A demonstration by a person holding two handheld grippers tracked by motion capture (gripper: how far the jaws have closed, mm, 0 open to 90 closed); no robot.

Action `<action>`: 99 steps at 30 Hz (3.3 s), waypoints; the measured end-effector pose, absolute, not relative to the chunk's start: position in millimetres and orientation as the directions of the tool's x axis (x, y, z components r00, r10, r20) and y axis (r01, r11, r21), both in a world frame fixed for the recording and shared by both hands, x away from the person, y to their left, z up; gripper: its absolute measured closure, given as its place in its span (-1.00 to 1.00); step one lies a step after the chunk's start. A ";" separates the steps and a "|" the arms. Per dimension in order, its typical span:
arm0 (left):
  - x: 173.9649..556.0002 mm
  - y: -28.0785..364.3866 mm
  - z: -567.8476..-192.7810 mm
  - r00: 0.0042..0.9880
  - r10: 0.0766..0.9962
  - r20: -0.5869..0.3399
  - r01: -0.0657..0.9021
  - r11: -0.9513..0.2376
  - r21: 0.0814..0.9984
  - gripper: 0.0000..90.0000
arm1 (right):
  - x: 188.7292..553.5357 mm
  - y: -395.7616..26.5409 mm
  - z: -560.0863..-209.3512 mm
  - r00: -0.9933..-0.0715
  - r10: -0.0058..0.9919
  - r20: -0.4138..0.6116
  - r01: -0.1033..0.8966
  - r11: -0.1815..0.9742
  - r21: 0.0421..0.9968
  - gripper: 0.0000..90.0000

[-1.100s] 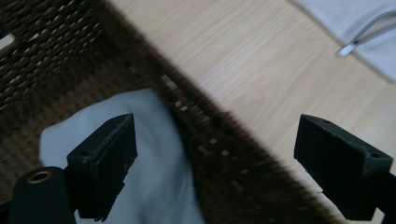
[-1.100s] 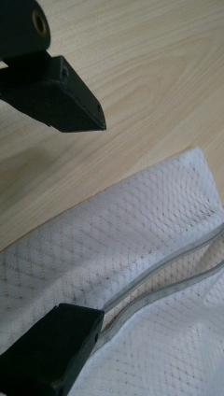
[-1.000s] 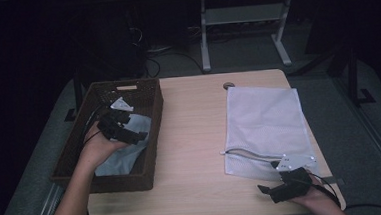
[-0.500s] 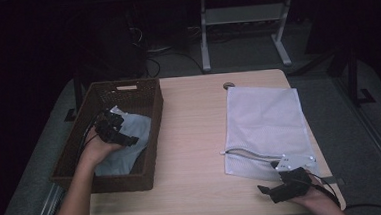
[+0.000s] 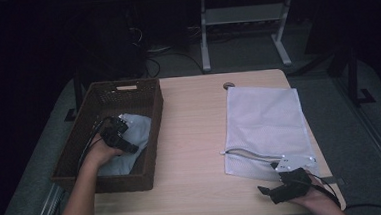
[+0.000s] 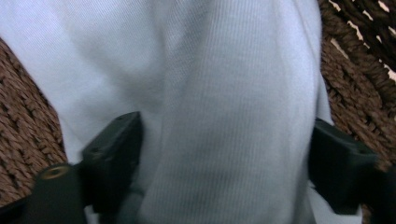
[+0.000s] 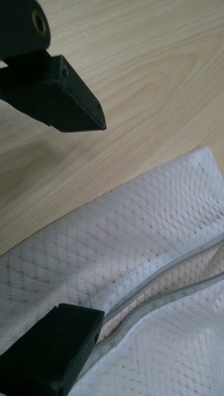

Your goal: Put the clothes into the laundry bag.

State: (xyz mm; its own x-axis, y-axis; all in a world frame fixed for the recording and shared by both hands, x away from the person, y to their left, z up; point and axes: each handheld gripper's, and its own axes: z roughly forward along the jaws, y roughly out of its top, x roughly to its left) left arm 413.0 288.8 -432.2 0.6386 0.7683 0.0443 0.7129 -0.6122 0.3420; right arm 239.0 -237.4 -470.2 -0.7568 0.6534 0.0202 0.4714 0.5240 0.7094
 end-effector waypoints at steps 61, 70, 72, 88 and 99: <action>375.8 311.2 -309.6 0.595 0.782 -0.185 0.660 -0.343 0.669 0.50 | 239.3 -234.8 -472.6 -0.760 0.649 0.018 0.477 0.540 0.694 -0.83; 370.2 290.0 -288.9 0.646 0.741 -0.184 0.612 -0.359 0.705 0.49 | 239.1 -235.5 -472.1 -0.761 0.649 0.015 0.473 0.539 0.697 -0.83; 369.1 284.5 -284.5 0.658 0.729 -0.188 0.602 -0.360 0.713 0.49 | 239.2 -235.5 -472.1 -0.761 0.649 0.015 0.473 0.539 0.697 -0.83; 367.3 236.8 -257.3 0.741 0.639 -0.207 0.534 -0.372 0.759 0.49 | 239.5 -235.6 -471.7 -0.760 0.650 0.019 0.475 0.535 0.699 -0.83; 370.9 194.6 -259.0 0.787 0.582 -0.206 0.499 -0.404 0.767 0.49 | 239.5 -235.8 -471.8 -0.761 0.649 0.019 0.476 0.537 0.697 -0.83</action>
